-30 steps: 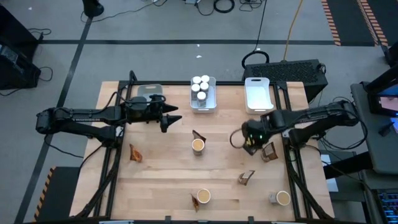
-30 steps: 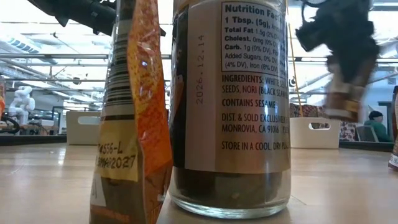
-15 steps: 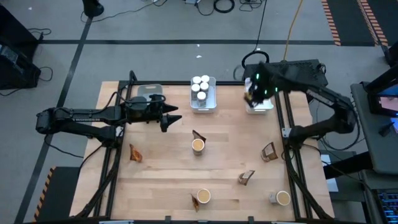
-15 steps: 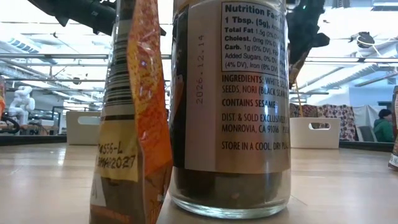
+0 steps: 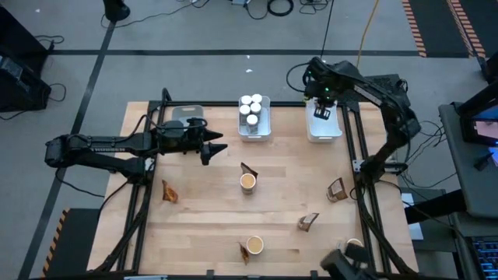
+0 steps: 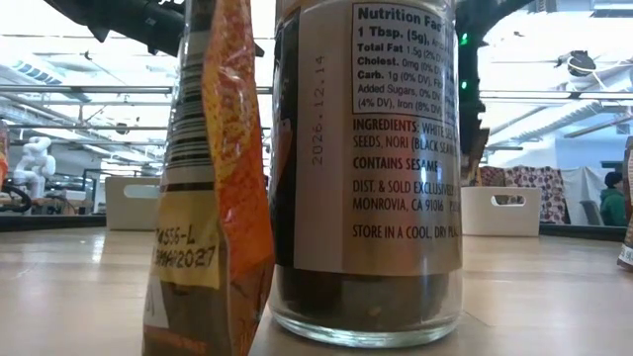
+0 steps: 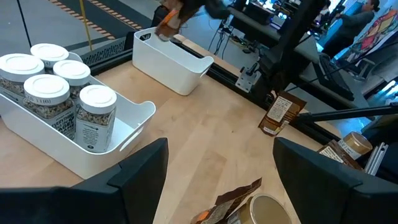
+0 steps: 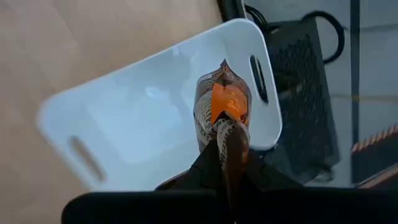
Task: Sort spices by type
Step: Put the orange seasoning bag into the right white bin
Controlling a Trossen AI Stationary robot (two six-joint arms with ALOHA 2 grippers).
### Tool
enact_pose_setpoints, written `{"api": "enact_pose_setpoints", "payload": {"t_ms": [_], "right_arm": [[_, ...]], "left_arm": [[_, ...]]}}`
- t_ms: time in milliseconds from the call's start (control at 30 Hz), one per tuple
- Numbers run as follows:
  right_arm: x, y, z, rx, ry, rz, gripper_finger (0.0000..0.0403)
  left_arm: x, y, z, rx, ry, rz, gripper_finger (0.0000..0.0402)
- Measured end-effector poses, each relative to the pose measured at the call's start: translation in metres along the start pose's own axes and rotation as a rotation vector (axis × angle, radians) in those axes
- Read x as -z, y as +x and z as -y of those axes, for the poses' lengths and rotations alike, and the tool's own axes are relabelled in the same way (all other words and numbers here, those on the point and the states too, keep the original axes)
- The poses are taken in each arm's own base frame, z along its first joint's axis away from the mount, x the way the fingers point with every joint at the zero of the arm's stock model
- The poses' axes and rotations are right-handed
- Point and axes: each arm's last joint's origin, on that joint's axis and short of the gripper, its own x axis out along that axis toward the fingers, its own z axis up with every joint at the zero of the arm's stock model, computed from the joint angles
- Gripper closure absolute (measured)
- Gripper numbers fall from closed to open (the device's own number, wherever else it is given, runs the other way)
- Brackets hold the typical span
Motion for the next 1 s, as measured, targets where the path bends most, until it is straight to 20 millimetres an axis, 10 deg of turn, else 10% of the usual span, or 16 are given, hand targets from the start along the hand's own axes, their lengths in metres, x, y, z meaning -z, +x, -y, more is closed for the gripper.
{"api": "enact_pose_setpoints", "payload": {"t_ms": [467, 1000], "right_arm": [[-0.029, 0.071, 0.013, -0.048, -0.263, -0.105, 0.0403], [-0.035, 0.084, 0.014, -0.055, -0.296, -0.109, 0.0396]], "left_arm": [[0.0, 0.0, 0.0, 0.0, -0.047, -0.001, 0.011], [0.0, 0.0, 0.0, 0.0, -0.046, -0.001, 0.011]]}}
